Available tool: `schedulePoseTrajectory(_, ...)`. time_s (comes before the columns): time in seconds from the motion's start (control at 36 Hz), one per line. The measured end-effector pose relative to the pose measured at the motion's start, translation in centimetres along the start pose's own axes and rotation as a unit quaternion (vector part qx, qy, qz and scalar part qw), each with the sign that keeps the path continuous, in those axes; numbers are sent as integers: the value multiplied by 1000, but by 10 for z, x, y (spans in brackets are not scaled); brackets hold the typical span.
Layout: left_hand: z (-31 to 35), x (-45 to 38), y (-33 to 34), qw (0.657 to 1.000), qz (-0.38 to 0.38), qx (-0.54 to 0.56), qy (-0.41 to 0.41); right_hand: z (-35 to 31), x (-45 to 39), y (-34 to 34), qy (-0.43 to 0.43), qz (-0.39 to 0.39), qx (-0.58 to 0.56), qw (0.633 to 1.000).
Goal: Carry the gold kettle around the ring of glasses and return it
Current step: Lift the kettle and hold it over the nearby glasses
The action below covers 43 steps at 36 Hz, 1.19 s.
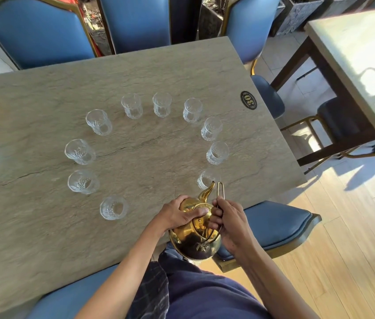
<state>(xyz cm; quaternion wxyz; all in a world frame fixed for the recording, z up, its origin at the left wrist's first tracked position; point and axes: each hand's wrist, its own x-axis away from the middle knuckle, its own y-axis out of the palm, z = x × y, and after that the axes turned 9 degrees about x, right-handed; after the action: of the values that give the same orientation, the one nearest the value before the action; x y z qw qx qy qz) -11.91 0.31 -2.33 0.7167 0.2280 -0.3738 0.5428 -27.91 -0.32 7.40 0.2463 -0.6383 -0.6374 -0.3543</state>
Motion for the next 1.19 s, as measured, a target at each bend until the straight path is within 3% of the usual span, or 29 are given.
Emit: schedulePoseTrajectory(1.19,1,-6,-2,1000,1,-8,-7,-3,1,3,-3,-7,27,1000)
